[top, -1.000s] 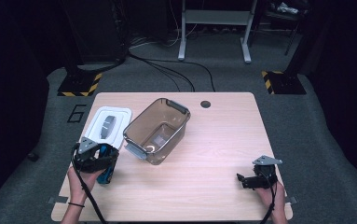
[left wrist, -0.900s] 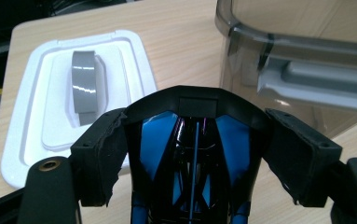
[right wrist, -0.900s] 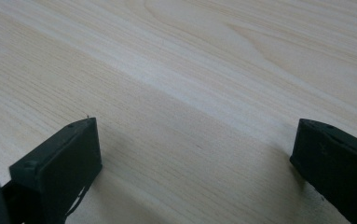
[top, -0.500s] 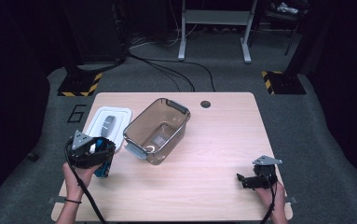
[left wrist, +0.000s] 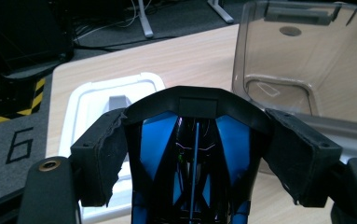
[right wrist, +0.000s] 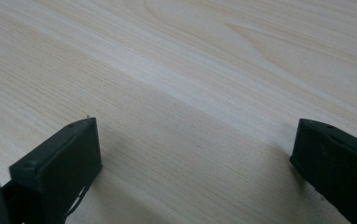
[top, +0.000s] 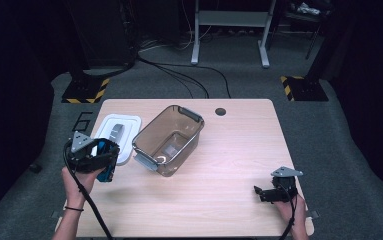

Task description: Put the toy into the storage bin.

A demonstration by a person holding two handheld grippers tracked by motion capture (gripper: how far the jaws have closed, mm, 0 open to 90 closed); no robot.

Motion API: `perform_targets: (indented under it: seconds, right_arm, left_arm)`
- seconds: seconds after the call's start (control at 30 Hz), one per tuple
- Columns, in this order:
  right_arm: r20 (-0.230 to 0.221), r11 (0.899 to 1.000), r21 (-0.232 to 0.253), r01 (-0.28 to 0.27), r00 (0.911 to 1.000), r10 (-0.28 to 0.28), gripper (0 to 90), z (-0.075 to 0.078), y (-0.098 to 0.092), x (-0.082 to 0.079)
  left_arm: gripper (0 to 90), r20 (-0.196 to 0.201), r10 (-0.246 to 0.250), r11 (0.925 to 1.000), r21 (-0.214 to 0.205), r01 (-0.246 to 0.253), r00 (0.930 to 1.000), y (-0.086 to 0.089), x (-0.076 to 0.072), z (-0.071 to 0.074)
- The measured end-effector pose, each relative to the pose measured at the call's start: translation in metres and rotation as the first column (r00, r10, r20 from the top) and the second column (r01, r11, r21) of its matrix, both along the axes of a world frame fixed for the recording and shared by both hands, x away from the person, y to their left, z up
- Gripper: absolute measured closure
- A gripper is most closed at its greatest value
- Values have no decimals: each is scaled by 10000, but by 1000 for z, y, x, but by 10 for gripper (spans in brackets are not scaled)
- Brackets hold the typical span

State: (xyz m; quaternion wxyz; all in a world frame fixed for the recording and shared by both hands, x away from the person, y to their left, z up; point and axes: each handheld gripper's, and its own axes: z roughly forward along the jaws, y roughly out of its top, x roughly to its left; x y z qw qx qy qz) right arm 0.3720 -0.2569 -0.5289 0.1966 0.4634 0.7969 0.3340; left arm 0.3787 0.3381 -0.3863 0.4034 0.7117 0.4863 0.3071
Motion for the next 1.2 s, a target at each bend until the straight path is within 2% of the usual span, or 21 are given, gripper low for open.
perform_targets:
  seconds: [0.47, 0.63, 1.2]
  right_arm:
    - [-11, 10000, 11, 10, 10000, -10, 5, 0, 0, 0]
    - [-6, 10000, 1, 1, 10000, -1, 4, 0, 0, 0]
    - [16, 10000, 30, 30, 10000, -30, 5, 0, 0, 0]
  left_arm:
    - [250, 602, 129, 9993, 353, -150, 9981, -4, 12, 47]
    - [250, 752, 127, 9986, 500, -165, 9971, -7, 17, 60]
    - [250, 934, -46, 9975, 703, -20, 9956, -21, 35, 80]
